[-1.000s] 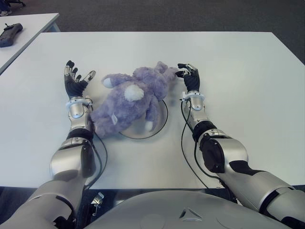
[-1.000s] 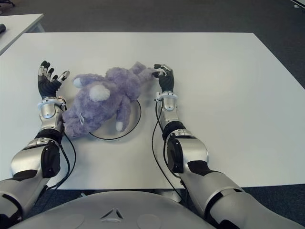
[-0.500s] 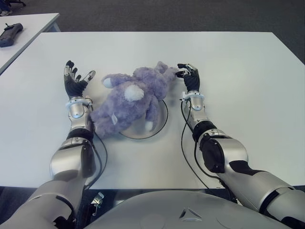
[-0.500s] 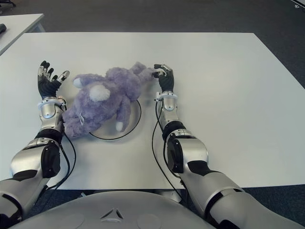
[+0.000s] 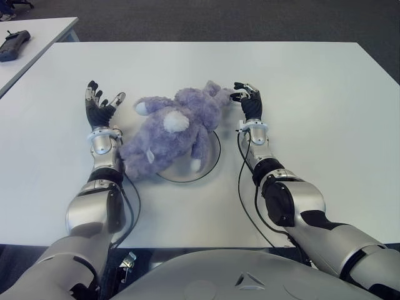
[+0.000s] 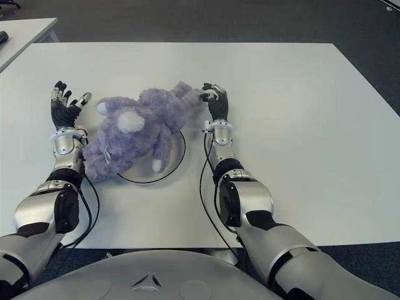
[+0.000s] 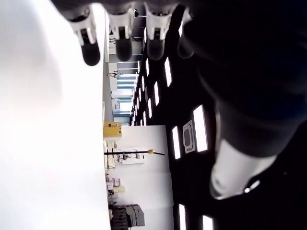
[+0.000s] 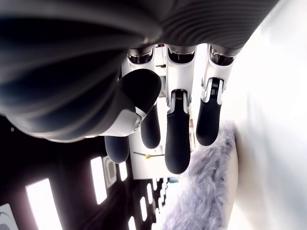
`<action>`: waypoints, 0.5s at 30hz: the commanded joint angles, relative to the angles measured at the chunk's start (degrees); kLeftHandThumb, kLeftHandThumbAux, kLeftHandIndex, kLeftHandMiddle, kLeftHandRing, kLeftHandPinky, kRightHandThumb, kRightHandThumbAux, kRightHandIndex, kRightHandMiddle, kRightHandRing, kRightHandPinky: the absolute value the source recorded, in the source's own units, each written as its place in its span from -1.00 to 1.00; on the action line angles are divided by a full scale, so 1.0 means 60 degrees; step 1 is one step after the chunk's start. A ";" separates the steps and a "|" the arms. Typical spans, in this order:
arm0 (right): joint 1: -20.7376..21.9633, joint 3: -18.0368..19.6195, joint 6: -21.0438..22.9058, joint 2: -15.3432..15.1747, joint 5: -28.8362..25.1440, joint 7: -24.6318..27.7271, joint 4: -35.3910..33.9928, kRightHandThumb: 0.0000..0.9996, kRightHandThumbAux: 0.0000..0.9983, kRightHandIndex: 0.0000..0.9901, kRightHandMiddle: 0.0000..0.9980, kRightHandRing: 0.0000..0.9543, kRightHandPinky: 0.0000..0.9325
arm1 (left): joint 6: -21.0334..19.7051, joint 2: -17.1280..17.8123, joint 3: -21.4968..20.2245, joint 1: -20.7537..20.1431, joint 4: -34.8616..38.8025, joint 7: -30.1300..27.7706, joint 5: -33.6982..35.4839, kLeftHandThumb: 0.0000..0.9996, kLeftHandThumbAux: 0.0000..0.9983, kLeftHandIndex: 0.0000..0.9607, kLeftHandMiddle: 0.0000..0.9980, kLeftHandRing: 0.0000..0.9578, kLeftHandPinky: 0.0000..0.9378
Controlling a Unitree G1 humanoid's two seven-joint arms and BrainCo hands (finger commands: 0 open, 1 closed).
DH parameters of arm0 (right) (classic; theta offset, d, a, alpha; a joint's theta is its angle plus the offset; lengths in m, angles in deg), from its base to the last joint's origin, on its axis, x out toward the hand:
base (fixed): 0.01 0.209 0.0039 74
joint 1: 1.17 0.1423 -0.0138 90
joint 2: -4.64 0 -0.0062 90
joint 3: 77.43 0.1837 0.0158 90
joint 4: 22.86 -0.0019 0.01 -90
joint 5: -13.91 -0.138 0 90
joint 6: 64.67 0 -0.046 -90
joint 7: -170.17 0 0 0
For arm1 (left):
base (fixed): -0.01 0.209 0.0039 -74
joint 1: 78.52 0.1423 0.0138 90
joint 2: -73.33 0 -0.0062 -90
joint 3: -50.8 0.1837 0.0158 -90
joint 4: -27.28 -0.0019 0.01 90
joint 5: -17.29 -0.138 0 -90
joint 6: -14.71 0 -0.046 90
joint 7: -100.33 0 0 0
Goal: Put the doll into the plate.
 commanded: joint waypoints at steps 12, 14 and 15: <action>-0.1926 0.0004 0.1381 0.1215 -0.0132 -0.0364 0.1076 0.36 0.50 -0.20 -0.74 -0.74 -0.71 | -0.0761 -0.1746 0.0573 0.2390 -0.1337 0.0426 -0.0535 -1.00 0.35 -0.94 -0.91 -0.90 -0.84; -0.1920 -0.0012 0.1442 0.1214 -0.0118 -0.0417 0.1080 0.35 0.50 -0.20 -0.75 -0.75 -0.73 | -0.0779 -0.1743 0.0610 0.2387 -0.1335 0.0459 -0.0555 -1.00 0.34 -0.94 -0.91 -0.90 -0.84; -0.1916 -0.0020 0.1480 0.1214 -0.0113 -0.0445 0.1084 0.35 0.50 -0.20 -0.76 -0.76 -0.73 | -0.0794 -0.1738 0.0631 0.2386 -0.1334 0.0473 -0.0567 -1.00 0.32 -0.94 -0.91 -0.90 -0.85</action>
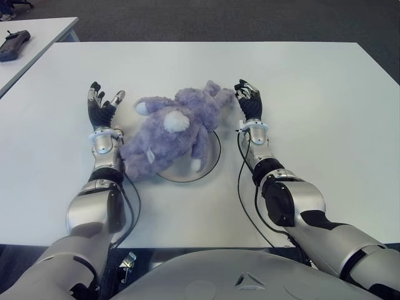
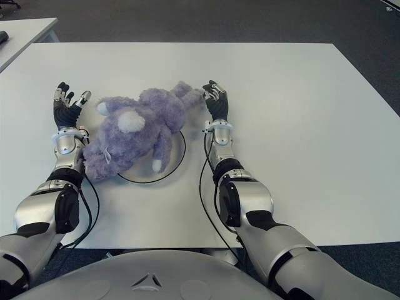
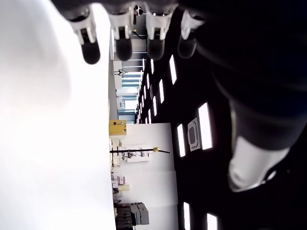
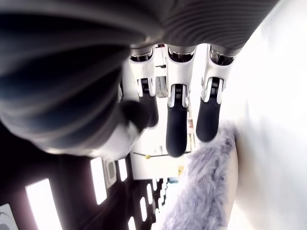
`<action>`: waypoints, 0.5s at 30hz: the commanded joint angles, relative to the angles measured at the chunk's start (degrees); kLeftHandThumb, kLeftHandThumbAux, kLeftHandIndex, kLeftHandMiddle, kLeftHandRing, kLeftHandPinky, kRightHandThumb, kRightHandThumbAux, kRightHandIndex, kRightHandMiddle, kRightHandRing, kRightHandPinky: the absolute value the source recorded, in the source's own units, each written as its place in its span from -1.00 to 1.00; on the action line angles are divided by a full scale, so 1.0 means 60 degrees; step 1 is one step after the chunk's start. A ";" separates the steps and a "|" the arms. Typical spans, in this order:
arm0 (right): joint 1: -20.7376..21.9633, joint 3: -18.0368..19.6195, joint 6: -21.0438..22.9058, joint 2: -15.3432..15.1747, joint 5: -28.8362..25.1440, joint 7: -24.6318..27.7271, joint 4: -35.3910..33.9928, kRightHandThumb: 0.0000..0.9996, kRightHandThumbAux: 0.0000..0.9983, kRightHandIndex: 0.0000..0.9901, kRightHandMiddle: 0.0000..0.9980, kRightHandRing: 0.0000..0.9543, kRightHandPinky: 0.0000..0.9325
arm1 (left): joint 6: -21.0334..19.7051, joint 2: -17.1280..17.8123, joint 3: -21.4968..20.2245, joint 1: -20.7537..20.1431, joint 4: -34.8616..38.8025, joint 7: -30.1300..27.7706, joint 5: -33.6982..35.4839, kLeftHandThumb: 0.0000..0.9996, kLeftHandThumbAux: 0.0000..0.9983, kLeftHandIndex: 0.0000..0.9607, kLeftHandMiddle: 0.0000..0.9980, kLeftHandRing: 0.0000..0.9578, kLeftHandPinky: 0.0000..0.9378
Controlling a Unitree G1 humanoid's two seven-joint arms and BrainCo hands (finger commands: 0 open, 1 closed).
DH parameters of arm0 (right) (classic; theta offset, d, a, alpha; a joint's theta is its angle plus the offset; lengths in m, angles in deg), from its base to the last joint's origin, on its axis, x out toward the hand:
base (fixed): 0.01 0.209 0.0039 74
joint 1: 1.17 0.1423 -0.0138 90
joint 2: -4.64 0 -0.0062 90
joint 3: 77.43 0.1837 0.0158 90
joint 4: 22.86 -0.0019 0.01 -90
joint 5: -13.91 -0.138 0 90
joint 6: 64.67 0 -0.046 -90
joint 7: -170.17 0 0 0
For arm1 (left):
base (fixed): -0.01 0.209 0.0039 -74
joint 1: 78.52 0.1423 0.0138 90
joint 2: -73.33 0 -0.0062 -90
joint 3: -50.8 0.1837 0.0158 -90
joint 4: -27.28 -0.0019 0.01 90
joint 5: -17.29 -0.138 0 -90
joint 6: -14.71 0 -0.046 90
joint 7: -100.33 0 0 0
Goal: Put the doll into the plate.
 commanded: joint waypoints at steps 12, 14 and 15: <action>-0.1869 -0.0143 0.1607 0.1184 -0.0058 -0.0474 0.1088 -1.00 0.84 -0.88 -0.86 -0.84 -0.76 | -0.0716 -0.1675 0.0572 0.2389 -0.1348 0.0360 -0.0583 -1.00 0.21 -0.96 -0.90 -0.91 -0.86; -0.1866 -0.0157 0.1617 0.1182 -0.0058 -0.0490 0.1087 -1.00 0.84 -0.89 -0.86 -0.84 -0.75 | -0.0718 -0.1672 0.0577 0.2389 -0.1350 0.0348 -0.0572 -1.00 0.20 -0.96 -0.89 -0.91 -0.86; -0.1864 -0.0163 0.1621 0.1181 -0.0059 -0.0496 0.1086 -1.00 0.84 -0.89 -0.86 -0.84 -0.75 | -0.0719 -0.1670 0.0581 0.2388 -0.1351 0.0345 -0.0566 -1.00 0.19 -0.96 -0.89 -0.91 -0.86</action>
